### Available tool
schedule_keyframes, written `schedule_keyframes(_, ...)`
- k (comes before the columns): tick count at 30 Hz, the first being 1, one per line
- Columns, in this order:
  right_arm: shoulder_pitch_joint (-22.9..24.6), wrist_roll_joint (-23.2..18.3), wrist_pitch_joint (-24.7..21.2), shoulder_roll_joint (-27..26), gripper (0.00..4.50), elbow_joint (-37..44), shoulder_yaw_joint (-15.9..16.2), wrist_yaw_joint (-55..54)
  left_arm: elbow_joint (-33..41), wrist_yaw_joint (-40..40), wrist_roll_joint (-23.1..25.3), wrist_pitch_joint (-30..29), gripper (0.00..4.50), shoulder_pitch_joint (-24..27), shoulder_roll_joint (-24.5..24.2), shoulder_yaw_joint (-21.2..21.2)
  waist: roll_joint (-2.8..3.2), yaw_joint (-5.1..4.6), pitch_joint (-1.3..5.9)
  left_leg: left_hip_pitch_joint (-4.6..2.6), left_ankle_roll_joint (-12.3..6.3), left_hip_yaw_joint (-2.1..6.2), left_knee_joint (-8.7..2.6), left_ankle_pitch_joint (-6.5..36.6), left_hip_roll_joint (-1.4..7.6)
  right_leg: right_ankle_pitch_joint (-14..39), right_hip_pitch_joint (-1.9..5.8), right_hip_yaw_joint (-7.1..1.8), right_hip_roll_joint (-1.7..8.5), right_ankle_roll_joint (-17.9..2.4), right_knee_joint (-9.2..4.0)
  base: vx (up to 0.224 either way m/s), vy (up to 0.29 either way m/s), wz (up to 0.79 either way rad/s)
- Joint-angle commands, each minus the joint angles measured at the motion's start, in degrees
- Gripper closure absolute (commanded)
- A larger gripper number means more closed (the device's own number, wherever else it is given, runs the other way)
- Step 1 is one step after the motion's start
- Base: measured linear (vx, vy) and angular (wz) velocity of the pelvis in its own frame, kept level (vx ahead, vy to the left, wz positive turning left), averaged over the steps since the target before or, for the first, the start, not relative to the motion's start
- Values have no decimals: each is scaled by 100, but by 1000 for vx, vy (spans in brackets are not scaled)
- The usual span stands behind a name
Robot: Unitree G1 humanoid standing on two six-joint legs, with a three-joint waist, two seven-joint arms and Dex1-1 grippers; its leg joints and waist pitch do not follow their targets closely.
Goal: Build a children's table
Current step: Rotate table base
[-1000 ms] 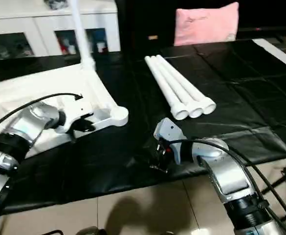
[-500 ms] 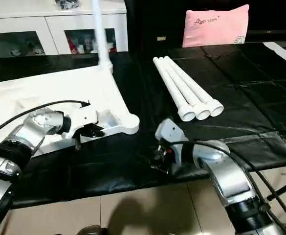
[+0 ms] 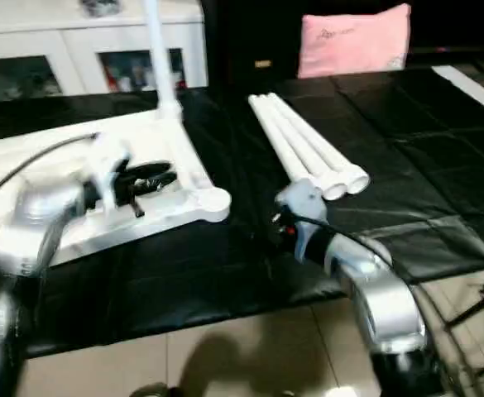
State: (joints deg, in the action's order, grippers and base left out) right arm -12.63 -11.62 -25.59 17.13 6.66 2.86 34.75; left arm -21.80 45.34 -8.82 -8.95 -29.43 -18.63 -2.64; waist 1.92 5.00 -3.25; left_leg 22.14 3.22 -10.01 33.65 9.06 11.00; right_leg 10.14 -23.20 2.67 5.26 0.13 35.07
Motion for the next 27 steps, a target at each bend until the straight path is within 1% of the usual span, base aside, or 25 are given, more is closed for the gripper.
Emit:
schedule_keyframes(1, 112, -34, 44, -136, 0, 276, -191, -380, 960, -759, -176, -413, 292, 405, 223, -415, -139, -29, 387, -84, -63, 9, -402, 1585, 150, 1645, 217, -167, 223, -1026, -459, 0, 0, 0)
schedule_keyframes(2, 183, 37, 101, -190, 0, 337, -189, -502, 1225, -967, -163, -462, 290, 586, 318, -507, -97, -26, 385, -67, -36, 34, -428, 1541, 187, 1625, 240, -173, 249, -988, -450, 0, 0, 0)
schedule_keyframes(3, 289, 156, 209, -279, 0, 408, -184, -695, 1562, -1265, -91, -485, 279, 831, 452, -626, -113, -40, 381, -85, 6, 31, -429, 1658, 206, 1745, 210, -181, 234, -898, -457, 0, 0, 0)
schedule_keyframes(4, 400, 215, 285, -385, 0, 451, -206, -876, 1894, -1610, -1, -621, 279, 1048, 600, -736, -174, -58, 360, -66, -8, 25, -437, 1677, 187, 1833, 208, -175, 224, -838, -493, 0, 0, 0)
schedule_keyframes(5, 470, 238, 317, -452, 0, 474, -231, -986, 2103, -1835, 67, -730, 267, 1176, 691, -796, -170, -47, 363, -87, 12, 20, -436, 1713, 180, 1876, 184, -180, 206, -759, -506, 0, 0, 0)
schedule_keyframes(6, 585, 290, 418, -538, 0, 483, -258, -1132, 2336, -2182, 213, -776, 256, 1340, 864, -928, -206, -67, 350, -85, 36, 28, -453, 1825, 180, 1977, 175, -178, 190, -690, -516, 0, 0, 0)
schedule_keyframes(7, 679, 324, 493, -596, 0, 501, -275, -1252, 2599, -2470, 285, -953, 249, 1487, 995, -1024, -212, -66, 343, -77, 56, 33, -458, 1859, 180, 2036, 183, -178, 196, -645, -522, 0, 0, 0)
schedule_keyframes(8, 742, 350, 558, -650, 0, 510, -296, -1346, 2857, -2648, 273, -1332, 243, 1606, 1099, -1112, -247, -74, 329, -95, 90, 37, -463, 1984, 181, 2130, 157, -182, 187, -565, -546, 0, 0, 0)
schedule_keyframes(9, 789, 343, 512, -712, 0, 531, -329, -1438, 3073, -2759, 263, -1609, 243, 1709, 1136, -1140, -234, -72, 336, -109, 108, 38, -460, 2027, 179, 2162, 151, -187, 180, -535, -528, 0, 0, 0)
schedule_keyframes(10, 832, 365, 454, -804, 0, 536, -403, -1612, 3251, -2775, 365, -1528, 235, 1909, 1101, -1081, -228, -70, 329, -105, 103, 51, -469, 2063, 165, 2237, 144, -186, 176, -494, -544, 0, 0, 0)
schedule_keyframes(11, 870, 292, 395, -902, 0, 551, -479, -1695, 3407, -2795, 498, -1436, 223, 2117, 1040, -991, -280, -75, 315, -94, 110, 67, -486, 2179, 158, 2482, 131, -183, 171, -302, -575, 0, 0, 0)
schedule_keyframes(12, 893, 244, 359, -973, 0, 563, -539, -1764, 3461, -2771, 648, -1284, 211, 2306, 951, -881, -278, -83, 309, -95, 107, 72, -491, 2224, 160, 2532, 115, -190, 172, -242, -596, 0, 0, 0)
schedule_keyframes(13, 901, 248, 340, -1003, 0, 547, -583, -1842, 3477, -2756, 688, -1282, 211, 2450, 913, -833, -271, -94, 303, -91, 128, 74, -492, 2275, 155, 2572, 105, -191, 165, -196, -593, 0, 0, 0)
schedule_keyframes(14, 920, 259, 338, -1022, 0, 547, -598, -1912, 3548, -2795, 681, -1386, 211, 2564, 902, -798, -266, -118, 297, -118, 200, 81, -500, 2445, 151, 2663, 78, -193, 151, -110, -610, 0, 0, 0)
schedule_keyframes(15, 956, 295, 375, -1025, 0, 548, -602, -1972, 3600, -2788, 615, -1372, 200, 2672, 924, -777, -220, -118, 296, -127, 227, 86, -500, 2507, 143, 2678, 68, -194, 145, -96, -613, 0, 0, 0)
schedule_keyframes(16, 999, 353, 414, -1017, 0, 555, -602, -2040, 3653, -2839, 563, -1387, 193, 2763, 992, -797, -236, -120, 300, -134, 243, 84, -494, 2540, 143, 2659, 60, -199, 147, -87, -627, 0, 0, 0)
schedule_keyframes(17, 1033, 373, 296, -1007, 0, 582, -606, -2091, 3652, -2908, 538, -1344, 184, 2811, 1065, -839, -225, -134, 292, -129, 272, 89, -506, 2618, 140, 2618, 62, -199, 135, -87, -634, 0, 0, 0)
schedule_keyframes(18, 1065, 449, 237, -979, 0, 604, -594, -2165, 3670, -2943, 479, -1310, 176, 2847, 1149, -887, -191, -124, 295, -143, 292, 95, -502, 2687, 137, 2582, 57, -205, 136, -94, -633, 0, 0, 0)
schedule_keyframes(19, 1093, 476, 116, -951, 0, 635, -583, -2194, 3687, -2997, 467, -1356, 170, 2870, 1198, -915, -212, -143, 295, -122, 299, 98, -508, 2706, 131, 2517, 78, -203, 122, -94, -635, 0, 0, 0)
schedule_keyframes(20, 1125, 453, 45, -939, 0, 668, -584, -2181, 3684, -3031, 485, -1383, 164, 2895, 1210, -912, -203, -140, 302, -128, 302, 100, -506, 2709, 132, 2470, 79, -204, 125, -102, -630, 0, 0, 0)
schedule_keyframes(22, 1183, 496, 99, -922, 0, 689, -574, -2174, 3696, -3063, 531, -1376, 150, 2944, 1198, -854, -223, -171, 308, -96, 269, 105, -504, 2669, 127, 2380, 97, -202, 125, -107, -621, 0, 0, 0)
schedule_keyframes(23, 1204, 544, 190, -919, 0, 675, -580, -2206, 3707, -3075, 563, -1382, 134, 2961, 1183, -816, -213, -203, 307, -88, 263, 108, -509, 2664, 126, 2372, 102, -198, 125, -121, -625, 0, 0, 0)
schedule_keyframes(24, 1204, 544, 190, -919, 0, 675, -580, -2206, 3707, -3075, 563, -1382, 134, 2961, 1183, -816, -216, -211, 310, -81, 259, 108, -507, 2644, 125, 2363, 107, -197, 127, -129, -623, 0, 0, 0)
schedule_keyframes(26, 1231, 642, 353, -826, 0, 632, -594, -2267, 3800, -3141, 561, -1506, 122, 2984, 1193, -757, -238, -234, 312, -81, 228, 100, -493, 2622, 123, 2390, 100, -201, 134, -147, -624, 0, 0, 0)
schedule_keyframes(27, 1229, 652, 381, -823, 0, 624, -600, -2280, 3803, -3145, 563, -1510, 111, 2984, 1193, -755, -231, -251, 316, -86, 221, 96, -487, 2583, 128, 2320, 98, -204, 128, -159, -620, 0, 0, 0)
